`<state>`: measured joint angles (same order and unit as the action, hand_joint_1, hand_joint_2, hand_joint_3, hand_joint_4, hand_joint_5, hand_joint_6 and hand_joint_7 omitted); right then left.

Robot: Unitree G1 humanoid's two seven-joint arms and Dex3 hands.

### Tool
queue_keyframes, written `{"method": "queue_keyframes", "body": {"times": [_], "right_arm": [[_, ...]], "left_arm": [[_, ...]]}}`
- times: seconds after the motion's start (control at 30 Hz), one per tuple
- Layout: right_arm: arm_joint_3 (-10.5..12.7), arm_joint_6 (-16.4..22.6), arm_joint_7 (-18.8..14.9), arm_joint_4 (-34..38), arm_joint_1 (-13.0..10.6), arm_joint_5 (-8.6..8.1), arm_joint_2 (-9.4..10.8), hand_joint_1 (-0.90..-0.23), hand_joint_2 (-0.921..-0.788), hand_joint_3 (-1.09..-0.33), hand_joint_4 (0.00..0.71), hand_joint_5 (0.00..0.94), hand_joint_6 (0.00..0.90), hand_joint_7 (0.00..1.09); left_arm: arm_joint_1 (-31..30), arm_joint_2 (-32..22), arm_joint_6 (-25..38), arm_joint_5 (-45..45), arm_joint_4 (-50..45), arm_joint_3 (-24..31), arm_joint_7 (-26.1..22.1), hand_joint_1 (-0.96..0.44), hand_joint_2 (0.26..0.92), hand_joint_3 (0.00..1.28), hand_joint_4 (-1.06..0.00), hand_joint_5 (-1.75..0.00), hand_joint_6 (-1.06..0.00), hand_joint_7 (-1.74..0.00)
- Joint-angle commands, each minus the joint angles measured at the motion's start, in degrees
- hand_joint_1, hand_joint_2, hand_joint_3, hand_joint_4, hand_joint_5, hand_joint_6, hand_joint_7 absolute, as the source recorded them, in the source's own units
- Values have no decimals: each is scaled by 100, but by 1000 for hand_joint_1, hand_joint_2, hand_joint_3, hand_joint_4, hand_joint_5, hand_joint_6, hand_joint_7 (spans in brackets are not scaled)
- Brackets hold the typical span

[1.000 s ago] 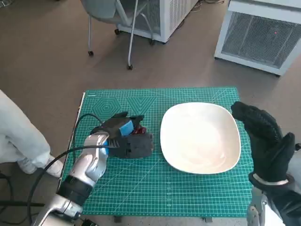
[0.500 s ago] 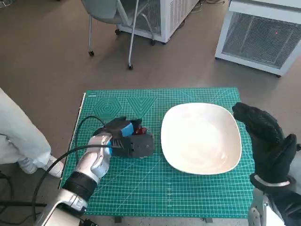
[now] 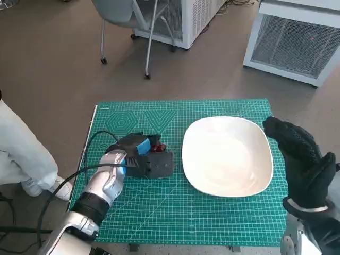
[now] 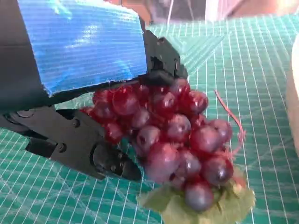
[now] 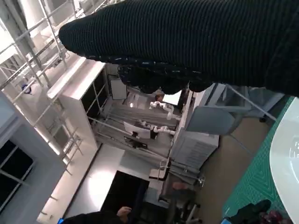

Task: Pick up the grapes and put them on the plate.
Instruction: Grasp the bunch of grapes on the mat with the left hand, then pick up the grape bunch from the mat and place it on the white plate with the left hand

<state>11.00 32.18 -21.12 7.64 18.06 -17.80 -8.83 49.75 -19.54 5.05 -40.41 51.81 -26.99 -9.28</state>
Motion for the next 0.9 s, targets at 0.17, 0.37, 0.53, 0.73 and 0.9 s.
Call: {"method": "queue_keyframes", "body": {"times": [0.17,0.37,0.53,0.73,0.9], "right_arm": [[-16,-104,62,-1,-127,48,-5,-490,-921,-517,567,0,206,638],[-10,-106,64,-1,-130,50,-10,-490,-921,-517,567,0,205,639],[-9,-112,61,-25,-143,41,-15,-490,-921,-517,567,0,205,639],[-8,-114,60,-57,-169,34,-14,-490,-921,-516,567,0,205,640],[-11,-112,66,-73,-187,38,-8,-490,-921,-516,568,0,205,639]], "left_arm": [[84,-52,-366,-299,287,-304,651,20,918,132,-556,-1313,-619,-1063],[156,-27,-484,-302,523,-356,797,4,920,115,-556,-1435,-682,-969],[216,-10,-542,-259,672,-368,795,3,920,102,-584,-1396,-676,-996],[246,-9,-585,-213,734,-366,758,2,920,98,-599,-1379,-671,-1005],[244,-10,-611,-193,746,-356,767,2,920,98,-599,-1390,-674,-989]]}}
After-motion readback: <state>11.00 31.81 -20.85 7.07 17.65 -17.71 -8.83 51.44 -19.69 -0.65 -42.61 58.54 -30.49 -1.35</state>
